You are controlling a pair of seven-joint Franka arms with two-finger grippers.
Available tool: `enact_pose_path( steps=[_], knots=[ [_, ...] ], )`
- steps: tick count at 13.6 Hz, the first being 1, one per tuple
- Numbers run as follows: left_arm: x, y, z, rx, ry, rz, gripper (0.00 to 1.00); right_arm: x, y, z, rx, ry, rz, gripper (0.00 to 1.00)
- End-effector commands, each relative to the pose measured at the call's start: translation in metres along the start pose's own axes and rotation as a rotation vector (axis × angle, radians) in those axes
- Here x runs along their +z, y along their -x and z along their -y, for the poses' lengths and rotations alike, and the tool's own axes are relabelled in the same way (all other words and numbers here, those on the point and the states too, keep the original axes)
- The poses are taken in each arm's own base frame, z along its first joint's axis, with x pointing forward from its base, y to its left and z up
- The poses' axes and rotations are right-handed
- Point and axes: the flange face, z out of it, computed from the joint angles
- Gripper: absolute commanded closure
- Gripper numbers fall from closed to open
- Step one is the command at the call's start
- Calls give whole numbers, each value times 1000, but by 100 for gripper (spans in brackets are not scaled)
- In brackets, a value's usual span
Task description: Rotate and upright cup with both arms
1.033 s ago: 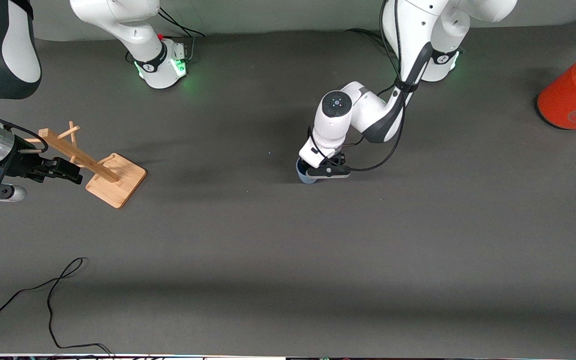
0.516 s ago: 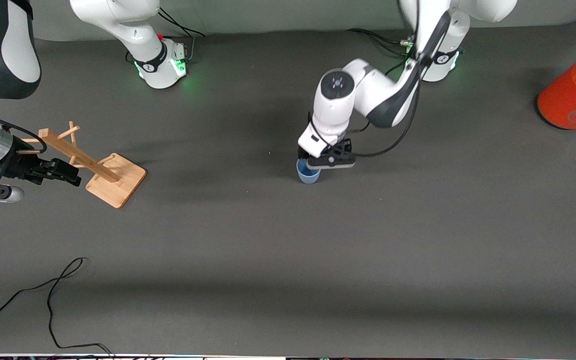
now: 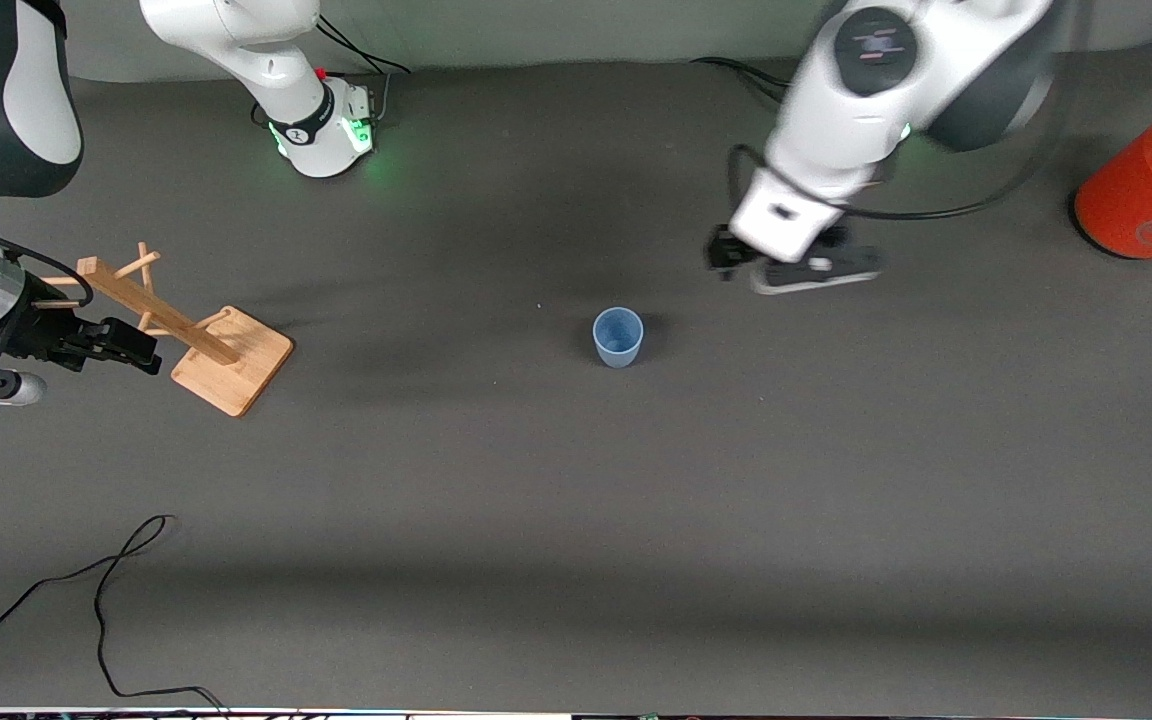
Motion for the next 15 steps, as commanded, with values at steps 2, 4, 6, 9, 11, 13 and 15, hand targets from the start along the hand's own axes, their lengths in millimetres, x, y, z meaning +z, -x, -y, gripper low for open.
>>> enact_pose_path(
  steps=[2, 4, 6, 9, 11, 13, 15],
  knots=[
    [-47, -45, 87, 66, 2, 59, 0, -17, 2, -1, -3, -3, -33, 0],
    [-56, -59, 113, 56, 12, 45, 0, -18, 2, -2, 0, -3, -33, 0],
    [-68, -77, 150, 47, 23, 27, 0, -18, 2, -1, 1, -3, -32, 0],
    [-78, -94, 200, 107, 31, 8, 0, -23, -1, -1, 10, -3, -41, 0],
    [-88, -102, 215, 154, 32, -9, 0, -24, -1, 0, 9, -4, -43, 0],
    [-95, -105, 221, 165, 21, 6, 0, -25, -1, 3, 6, -4, -43, 0],
    [-96, -108, 217, 166, 19, 1, 0, -29, 2, 3, -9, -4, -35, 0]
  ],
)
